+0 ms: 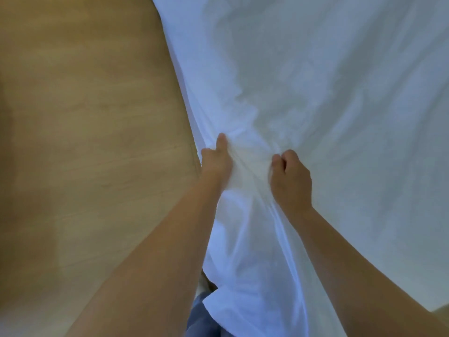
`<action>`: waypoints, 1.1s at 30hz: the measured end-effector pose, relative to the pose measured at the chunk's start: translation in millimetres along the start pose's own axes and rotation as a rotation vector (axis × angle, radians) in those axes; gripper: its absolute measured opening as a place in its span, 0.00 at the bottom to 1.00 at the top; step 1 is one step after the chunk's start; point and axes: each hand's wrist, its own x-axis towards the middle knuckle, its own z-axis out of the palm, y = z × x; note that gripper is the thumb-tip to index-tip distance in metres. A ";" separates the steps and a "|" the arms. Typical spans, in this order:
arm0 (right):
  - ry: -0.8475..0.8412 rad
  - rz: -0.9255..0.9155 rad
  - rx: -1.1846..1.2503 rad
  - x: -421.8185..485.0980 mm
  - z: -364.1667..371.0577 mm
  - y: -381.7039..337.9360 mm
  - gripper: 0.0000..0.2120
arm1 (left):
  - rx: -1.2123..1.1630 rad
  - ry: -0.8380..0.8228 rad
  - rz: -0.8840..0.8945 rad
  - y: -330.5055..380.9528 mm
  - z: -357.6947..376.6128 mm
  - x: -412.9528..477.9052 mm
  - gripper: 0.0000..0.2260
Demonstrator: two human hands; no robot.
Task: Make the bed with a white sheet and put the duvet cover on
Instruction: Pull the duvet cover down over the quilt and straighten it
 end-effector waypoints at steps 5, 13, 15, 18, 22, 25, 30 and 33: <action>0.285 0.178 0.106 29.9 -19.9 13.0 0.13 | 0.033 -0.083 -0.045 30.5 12.3 10.2 0.25; 0.263 0.378 -0.036 70.0 -35.8 27.1 0.10 | -0.220 -0.084 -0.049 34.3 -70.0 17.0 0.13; 0.211 0.364 -0.082 88.2 -48.1 31.2 0.10 | -0.049 0.032 -0.057 26.3 -81.6 25.4 0.11; -0.011 0.153 -0.098 105.6 -36.6 13.6 0.12 | 0.149 0.057 -0.050 32.7 -55.6 42.3 0.09; -0.164 0.108 -0.033 120.5 7.1 -31.0 0.16 | 0.222 0.006 -0.017 52.1 -30.6 68.3 0.02; -0.205 0.089 -0.029 124.8 32.4 -48.1 0.16 | 0.165 0.089 -0.054 77.6 -19.7 92.2 0.03; -0.143 -0.019 0.041 125.4 59.2 -69.1 0.29 | 0.139 0.118 0.007 105.9 -8.4 112.1 0.11; -0.157 -0.091 0.004 134.1 67.9 -82.4 0.33 | 0.218 0.072 0.107 116.1 -7.8 111.7 0.10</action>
